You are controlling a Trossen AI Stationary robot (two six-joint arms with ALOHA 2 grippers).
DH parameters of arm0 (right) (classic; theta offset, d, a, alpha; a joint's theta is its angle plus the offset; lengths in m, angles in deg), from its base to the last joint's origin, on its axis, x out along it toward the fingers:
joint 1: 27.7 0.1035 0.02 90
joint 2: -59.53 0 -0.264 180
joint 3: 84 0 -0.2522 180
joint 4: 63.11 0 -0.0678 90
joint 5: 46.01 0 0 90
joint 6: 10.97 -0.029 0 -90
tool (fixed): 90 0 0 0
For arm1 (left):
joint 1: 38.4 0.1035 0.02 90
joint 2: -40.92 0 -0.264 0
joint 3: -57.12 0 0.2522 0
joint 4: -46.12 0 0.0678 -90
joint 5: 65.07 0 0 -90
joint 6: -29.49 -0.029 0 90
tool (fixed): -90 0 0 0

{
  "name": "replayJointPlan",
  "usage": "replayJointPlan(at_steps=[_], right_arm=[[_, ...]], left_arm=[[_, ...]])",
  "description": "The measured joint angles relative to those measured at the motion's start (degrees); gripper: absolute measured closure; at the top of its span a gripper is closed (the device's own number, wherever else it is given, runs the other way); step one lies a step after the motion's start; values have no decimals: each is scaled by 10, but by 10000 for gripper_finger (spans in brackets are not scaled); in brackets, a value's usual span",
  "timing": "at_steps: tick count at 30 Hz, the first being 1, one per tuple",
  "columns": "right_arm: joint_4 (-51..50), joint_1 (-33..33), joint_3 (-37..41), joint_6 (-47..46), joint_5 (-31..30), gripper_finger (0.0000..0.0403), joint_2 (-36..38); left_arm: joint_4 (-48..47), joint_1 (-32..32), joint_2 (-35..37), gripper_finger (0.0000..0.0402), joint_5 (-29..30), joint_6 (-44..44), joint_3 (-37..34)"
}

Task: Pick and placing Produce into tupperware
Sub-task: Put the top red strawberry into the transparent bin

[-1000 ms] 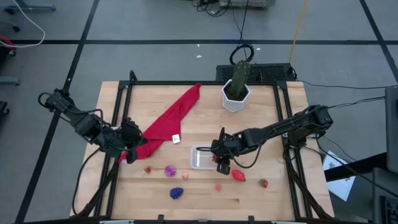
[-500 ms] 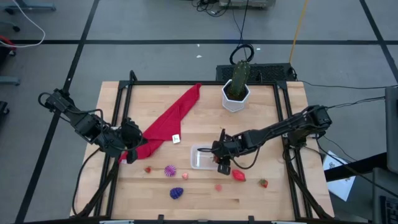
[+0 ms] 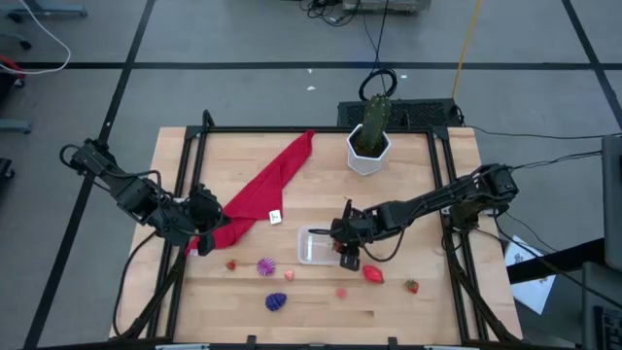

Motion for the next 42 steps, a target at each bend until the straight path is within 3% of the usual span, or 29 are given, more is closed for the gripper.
replayJointPlan(at_steps=[42], right_arm=[[21, -16, 13, 29, 0, 252, 0]], left_arm=[[0, 0, 0, 364, -1, 0, 0]])
